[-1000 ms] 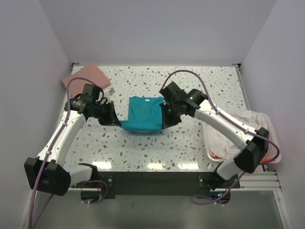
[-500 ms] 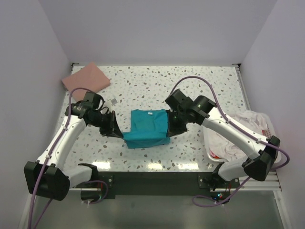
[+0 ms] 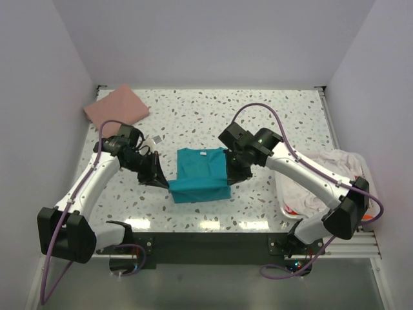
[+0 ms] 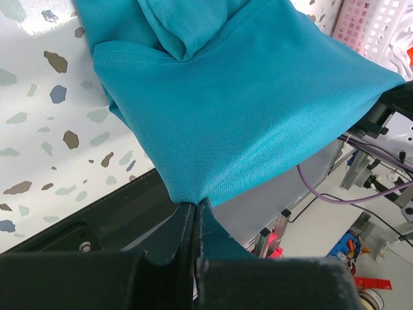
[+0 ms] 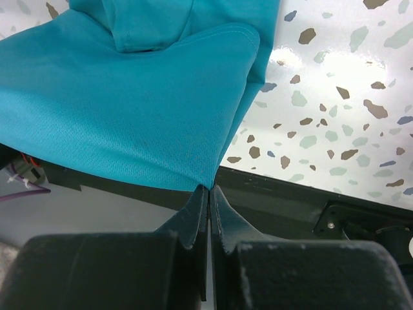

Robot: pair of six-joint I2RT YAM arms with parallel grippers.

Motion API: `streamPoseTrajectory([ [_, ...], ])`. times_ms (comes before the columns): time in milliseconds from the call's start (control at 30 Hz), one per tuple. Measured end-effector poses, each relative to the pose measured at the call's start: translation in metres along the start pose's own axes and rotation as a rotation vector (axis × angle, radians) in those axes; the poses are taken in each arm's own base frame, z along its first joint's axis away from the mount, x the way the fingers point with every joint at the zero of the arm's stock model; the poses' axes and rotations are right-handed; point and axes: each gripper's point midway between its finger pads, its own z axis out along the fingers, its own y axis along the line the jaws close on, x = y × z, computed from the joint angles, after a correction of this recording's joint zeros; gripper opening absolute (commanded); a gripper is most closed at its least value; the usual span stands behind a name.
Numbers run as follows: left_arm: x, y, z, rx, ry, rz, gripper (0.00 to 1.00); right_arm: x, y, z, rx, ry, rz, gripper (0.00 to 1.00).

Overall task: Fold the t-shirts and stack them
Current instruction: Fold the tshirt

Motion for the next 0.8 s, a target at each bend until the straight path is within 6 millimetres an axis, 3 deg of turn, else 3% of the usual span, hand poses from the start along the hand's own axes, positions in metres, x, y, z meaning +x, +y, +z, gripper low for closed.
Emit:
streamPoseTrajectory([
  [233,0.010,-0.009,-0.006,0.045,-0.018,0.016,0.00,0.013,-0.009,-0.005,-0.004,0.016,0.009,0.00],
  [533,0.051,-0.015,-0.007,0.122,0.017,-0.019,0.00,0.050,-0.021,-0.018,-0.070,0.056,0.058,0.00],
  [800,0.077,-0.015,-0.009,0.155,0.038,-0.053,0.00,0.085,-0.026,-0.012,-0.073,0.124,0.062,0.00],
])
